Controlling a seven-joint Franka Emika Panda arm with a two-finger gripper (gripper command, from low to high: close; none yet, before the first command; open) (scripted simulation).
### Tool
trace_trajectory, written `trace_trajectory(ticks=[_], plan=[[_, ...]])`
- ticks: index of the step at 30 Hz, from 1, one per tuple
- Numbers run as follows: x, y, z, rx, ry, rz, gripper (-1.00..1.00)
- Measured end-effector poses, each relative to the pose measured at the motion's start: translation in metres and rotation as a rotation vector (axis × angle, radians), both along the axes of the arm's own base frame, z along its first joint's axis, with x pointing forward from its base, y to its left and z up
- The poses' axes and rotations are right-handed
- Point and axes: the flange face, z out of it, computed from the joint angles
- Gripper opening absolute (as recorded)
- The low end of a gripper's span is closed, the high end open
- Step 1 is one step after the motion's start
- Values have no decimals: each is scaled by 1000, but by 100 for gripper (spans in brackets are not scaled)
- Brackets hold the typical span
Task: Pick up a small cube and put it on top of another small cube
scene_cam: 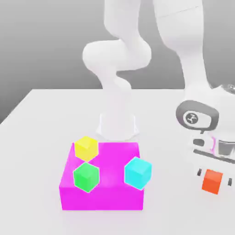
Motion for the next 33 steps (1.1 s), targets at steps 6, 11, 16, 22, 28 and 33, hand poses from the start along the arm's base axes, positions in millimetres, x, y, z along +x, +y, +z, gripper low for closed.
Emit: trace_trajectory(ticks=[6, 11, 16, 22, 28, 33], plan=[[0, 1, 4, 3, -1, -1, -100], [1, 1, 45, 4, -2, -1, -100], [29, -41, 82, -45, -15, -243, -100], [70, -138, 133, -84, -27, -786, -100], [73, -211, 185, -44, -14, -1273, -100], [71, -241, 173, -9, -3, -1468, -100]])
